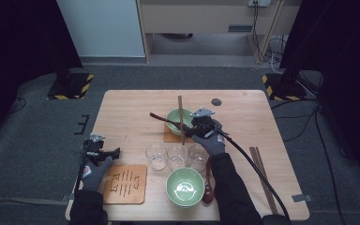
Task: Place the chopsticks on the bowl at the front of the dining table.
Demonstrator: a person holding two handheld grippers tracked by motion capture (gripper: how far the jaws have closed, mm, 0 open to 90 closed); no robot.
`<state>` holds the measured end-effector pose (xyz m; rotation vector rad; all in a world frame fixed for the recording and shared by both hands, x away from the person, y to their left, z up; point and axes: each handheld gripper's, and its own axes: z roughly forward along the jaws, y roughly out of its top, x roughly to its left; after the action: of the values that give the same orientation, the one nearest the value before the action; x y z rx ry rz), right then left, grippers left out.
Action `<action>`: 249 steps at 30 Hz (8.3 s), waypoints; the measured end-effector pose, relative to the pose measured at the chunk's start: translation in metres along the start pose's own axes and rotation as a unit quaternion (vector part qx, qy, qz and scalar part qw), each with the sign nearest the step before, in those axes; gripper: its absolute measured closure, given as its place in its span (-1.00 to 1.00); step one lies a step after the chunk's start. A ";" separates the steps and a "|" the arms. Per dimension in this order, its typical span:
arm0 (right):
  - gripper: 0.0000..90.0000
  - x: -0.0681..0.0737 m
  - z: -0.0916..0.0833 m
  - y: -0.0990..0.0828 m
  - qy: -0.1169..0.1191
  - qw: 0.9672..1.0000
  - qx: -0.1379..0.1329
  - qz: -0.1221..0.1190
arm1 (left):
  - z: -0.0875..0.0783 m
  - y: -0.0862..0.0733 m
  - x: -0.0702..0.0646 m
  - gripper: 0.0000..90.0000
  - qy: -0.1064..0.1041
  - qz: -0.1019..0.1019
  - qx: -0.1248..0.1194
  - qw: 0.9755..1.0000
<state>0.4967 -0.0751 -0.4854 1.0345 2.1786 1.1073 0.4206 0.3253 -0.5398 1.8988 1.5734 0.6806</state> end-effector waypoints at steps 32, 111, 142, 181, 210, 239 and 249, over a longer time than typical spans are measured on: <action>-0.43 0.006 0.001 -0.001 0.009 1.000 -0.015 -0.012 | 0.000 0.000 0.000 -1.00 0.000 0.000 0.000 1.000; -0.63 -0.010 0.021 0.032 -0.051 0.996 -0.025 0.066 | 0.000 0.000 0.000 -1.00 0.000 0.000 0.000 1.000; -0.64 -0.005 0.028 0.024 -0.052 0.997 -0.004 0.048 | 0.000 0.000 0.000 -1.00 0.000 0.000 0.000 1.000; -0.64 -0.007 0.030 0.018 -0.067 0.997 0.001 0.045 | 0.000 0.000 0.000 -1.00 0.000 0.000 0.000 1.000; -0.65 -0.019 0.007 0.026 -0.077 0.995 -0.023 0.053 | 0.000 0.000 0.000 -1.00 -0.001 -0.001 0.000 1.000; -0.73 -0.073 -0.138 -0.044 -0.111 0.984 -0.079 0.113 | -0.023 0.003 -0.010 -0.52 0.005 -0.015 -0.060 0.998; -0.73 -0.087 -0.152 -0.092 -0.124 0.981 -0.062 0.138 | -0.043 0.011 -0.027 -0.39 -0.026 -0.008 -0.113 0.993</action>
<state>0.4062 -0.2497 -0.4704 1.3682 1.7848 1.1478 0.3928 0.3018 -0.5021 1.7218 1.4131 0.7611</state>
